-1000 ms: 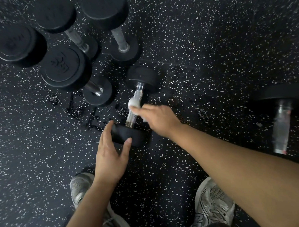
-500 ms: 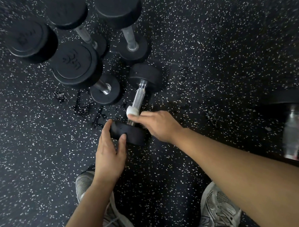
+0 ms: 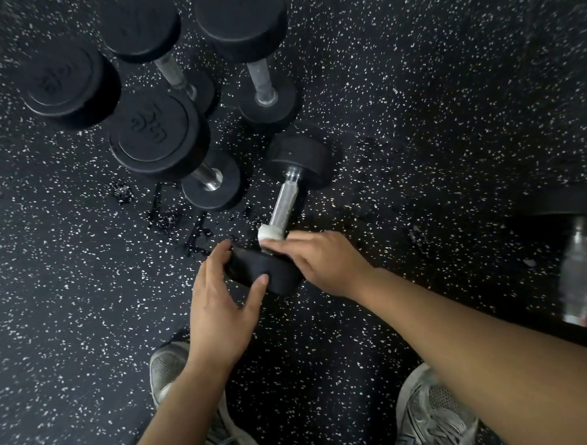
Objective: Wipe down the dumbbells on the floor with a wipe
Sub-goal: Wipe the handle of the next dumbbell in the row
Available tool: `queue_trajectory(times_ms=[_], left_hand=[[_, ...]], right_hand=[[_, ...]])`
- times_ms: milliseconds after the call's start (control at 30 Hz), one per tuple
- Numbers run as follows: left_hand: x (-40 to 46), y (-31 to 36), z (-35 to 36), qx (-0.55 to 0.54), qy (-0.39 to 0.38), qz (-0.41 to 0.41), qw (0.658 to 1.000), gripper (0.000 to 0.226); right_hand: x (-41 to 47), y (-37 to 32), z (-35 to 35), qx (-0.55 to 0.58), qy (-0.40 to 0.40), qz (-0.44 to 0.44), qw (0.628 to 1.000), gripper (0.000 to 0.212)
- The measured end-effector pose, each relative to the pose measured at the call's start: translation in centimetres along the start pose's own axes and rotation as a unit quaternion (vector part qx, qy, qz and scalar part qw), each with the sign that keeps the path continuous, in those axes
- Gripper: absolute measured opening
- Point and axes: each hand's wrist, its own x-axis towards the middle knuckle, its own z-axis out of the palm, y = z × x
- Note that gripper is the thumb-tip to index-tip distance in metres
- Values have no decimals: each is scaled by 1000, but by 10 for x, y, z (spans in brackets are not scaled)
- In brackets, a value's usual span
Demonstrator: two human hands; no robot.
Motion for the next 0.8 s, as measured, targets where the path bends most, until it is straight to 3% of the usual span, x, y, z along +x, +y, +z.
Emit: queue_trajectory(times_ms=[100, 233, 333, 500, 800], left_hand=[[8, 9, -1, 10, 11, 11, 1000, 73], [34, 31, 3, -3, 1, 43, 999, 69], [63, 51, 10, -14, -12, 65, 998, 70], [116, 86, 26, -11, -53, 75, 996, 72], [170, 105, 42, 27, -112, 58, 992, 65]], right_hand=[[-13, 9, -13, 56, 83, 75, 992, 41], [-23, 30, -38, 135, 212, 155, 955, 42], [-15, 43, -55, 182, 263, 207, 924, 44], [8, 57, -61, 215, 220, 300, 903, 49], [29, 62, -55, 242, 93, 361, 896, 65]])
